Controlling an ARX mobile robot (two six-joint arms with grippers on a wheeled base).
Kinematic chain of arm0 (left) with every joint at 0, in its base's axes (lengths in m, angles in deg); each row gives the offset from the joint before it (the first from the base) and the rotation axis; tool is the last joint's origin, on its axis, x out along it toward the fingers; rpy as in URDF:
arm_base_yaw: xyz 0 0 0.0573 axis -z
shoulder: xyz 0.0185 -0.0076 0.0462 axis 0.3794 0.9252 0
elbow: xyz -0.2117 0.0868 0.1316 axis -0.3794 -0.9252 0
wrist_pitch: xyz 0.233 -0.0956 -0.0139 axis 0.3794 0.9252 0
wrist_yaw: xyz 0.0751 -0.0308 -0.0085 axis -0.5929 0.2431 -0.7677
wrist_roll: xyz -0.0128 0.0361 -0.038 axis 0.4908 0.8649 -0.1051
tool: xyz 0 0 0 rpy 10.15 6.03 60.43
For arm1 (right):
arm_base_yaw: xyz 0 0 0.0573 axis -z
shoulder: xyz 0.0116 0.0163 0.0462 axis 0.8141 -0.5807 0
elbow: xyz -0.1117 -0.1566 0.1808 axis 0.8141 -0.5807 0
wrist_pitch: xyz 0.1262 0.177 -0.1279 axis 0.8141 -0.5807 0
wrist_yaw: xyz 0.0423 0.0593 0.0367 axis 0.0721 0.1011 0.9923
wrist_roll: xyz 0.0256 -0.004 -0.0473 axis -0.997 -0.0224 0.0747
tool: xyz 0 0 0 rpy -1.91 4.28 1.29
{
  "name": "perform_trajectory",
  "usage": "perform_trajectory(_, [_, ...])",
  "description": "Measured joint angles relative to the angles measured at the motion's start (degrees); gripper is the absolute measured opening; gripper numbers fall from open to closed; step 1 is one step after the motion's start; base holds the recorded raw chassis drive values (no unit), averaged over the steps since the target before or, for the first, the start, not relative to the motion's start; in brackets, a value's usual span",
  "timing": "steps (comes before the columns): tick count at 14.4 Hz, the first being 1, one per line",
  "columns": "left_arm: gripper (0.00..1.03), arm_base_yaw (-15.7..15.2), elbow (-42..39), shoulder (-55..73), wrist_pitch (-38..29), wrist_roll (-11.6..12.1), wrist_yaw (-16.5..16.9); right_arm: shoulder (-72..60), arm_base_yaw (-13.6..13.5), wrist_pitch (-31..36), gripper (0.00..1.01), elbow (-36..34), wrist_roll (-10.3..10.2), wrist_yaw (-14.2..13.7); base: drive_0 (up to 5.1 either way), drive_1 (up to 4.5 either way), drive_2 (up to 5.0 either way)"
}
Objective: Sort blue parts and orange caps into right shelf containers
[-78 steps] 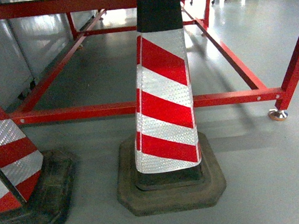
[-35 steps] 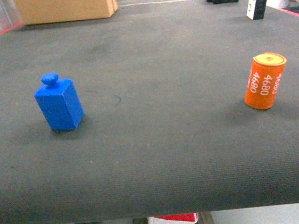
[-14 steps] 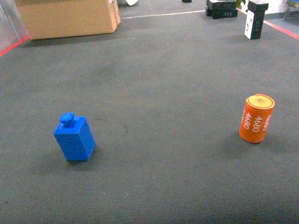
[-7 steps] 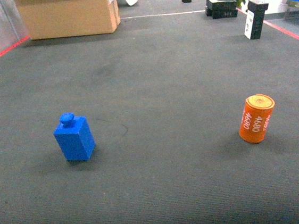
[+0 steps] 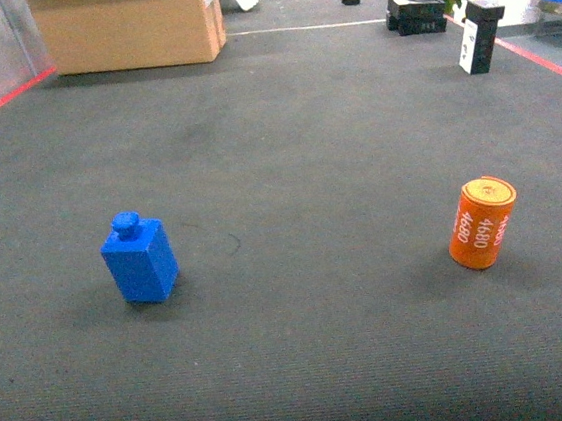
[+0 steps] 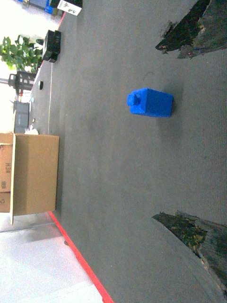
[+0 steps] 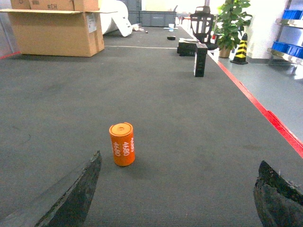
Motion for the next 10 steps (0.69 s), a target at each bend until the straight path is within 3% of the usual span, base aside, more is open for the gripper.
perform_trajectory(2, [0.98,0.0,0.0,0.0,0.2,0.0,-0.3,0.0,0.0,-0.1,0.98,0.0,0.0,-0.2,0.0,0.0,0.0])
perform_trajectory(3, [0.98,3.8,1.0,3.6,1.3,0.3,-9.2,-3.2,-4.0,1.0,0.98,0.3,0.4,-8.6,0.0,0.0,0.0])
perform_trajectory(4, [0.98,6.3,2.7,14.8,-7.9,0.5,-17.2,-13.4,-10.5,9.1,0.98,1.3,0.5,-17.4,0.0,0.0,0.0])
perform_trajectory(5, [0.98,5.4,5.5,28.8,-21.5,0.6,-20.4,-26.1,-14.4,21.0,0.98,4.0,0.3,-21.1,0.0,0.0,0.0])
perform_trajectory(7, [0.98,6.3,15.3,56.3,-43.1,0.0,-16.0,-52.8,-15.4,42.9,0.98,13.4,-0.4,-19.6,0.0,0.0,0.0])
perform_trajectory(8, [0.98,7.5,21.2,69.6,-47.6,-0.2,-14.3,-65.6,-15.9,49.4,0.98,18.5,-1.1,-18.5,0.0,0.0,0.0])
perform_trajectory(10, [0.98,11.0,33.5,94.2,-46.9,-2.7,-12.1,-88.2,-16.9,51.9,0.98,27.6,-3.3,-18.0,0.0,0.0,0.0])
